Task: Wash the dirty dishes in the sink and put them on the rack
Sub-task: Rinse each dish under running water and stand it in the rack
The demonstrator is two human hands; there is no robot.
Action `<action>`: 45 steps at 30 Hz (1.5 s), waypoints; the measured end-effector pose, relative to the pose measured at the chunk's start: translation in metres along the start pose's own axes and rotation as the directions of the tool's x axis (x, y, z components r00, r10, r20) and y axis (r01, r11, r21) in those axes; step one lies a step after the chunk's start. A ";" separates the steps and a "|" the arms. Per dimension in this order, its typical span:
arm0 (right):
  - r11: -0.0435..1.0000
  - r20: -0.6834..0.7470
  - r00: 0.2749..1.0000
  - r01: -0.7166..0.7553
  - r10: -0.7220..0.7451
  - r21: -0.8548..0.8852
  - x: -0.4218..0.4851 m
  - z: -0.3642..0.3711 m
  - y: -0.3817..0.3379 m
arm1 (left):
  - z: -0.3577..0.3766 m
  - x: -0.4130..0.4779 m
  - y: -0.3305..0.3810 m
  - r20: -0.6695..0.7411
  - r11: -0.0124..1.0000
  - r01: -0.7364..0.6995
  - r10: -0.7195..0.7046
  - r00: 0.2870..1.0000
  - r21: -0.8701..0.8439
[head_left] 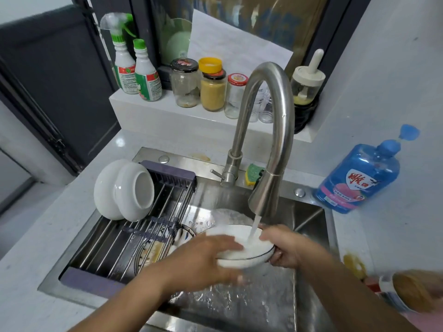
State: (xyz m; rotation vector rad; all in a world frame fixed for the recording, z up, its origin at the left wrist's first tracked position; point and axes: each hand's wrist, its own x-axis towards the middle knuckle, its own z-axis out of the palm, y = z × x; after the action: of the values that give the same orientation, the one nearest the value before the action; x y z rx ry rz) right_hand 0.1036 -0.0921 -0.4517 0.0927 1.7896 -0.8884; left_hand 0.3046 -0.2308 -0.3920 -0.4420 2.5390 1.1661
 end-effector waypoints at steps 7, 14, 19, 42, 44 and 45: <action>1.000 0.036 0.999 -0.025 0.026 -0.008 -0.027 0.014 -0.026 | 0.022 0.011 -0.013 -0.100 0.861 0.012 -0.073 0.992 -0.508; 0.960 -0.401 0.875 0.219 -0.272 -0.173 -0.019 0.071 -0.012 | 0.036 0.013 -0.001 -0.027 0.336 0.058 -0.243 0.970 -0.940; 0.961 -0.499 0.827 0.275 -0.259 -0.043 0.000 0.064 0.005 | 0.033 0.003 -0.007 0.005 0.103 0.031 -0.246 0.969 -0.994; 0.595 0.213 0.974 -0.129 -0.073 0.793 -0.032 0.219 -0.055 | -0.091 -0.010 -0.069 -0.557 0.775 -0.066 -0.389 0.733 -0.628; 0.556 0.242 0.970 -0.184 -0.032 0.811 -0.029 0.230 -0.065 | -0.104 -0.005 -0.080 -0.610 0.868 0.003 -0.351 0.711 -0.497; 0.557 0.246 0.969 -0.203 -0.002 0.805 -0.026 0.236 -0.067 | -0.108 -0.002 -0.087 -0.617 0.891 0.036 -0.342 0.708 -0.453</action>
State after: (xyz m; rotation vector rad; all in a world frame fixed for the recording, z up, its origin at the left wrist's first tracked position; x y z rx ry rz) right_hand 0.2683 -0.2740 -0.4272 0.6809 0.9977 -1.5375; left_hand 0.3253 -0.3677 -0.3830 -1.4690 2.6758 1.6975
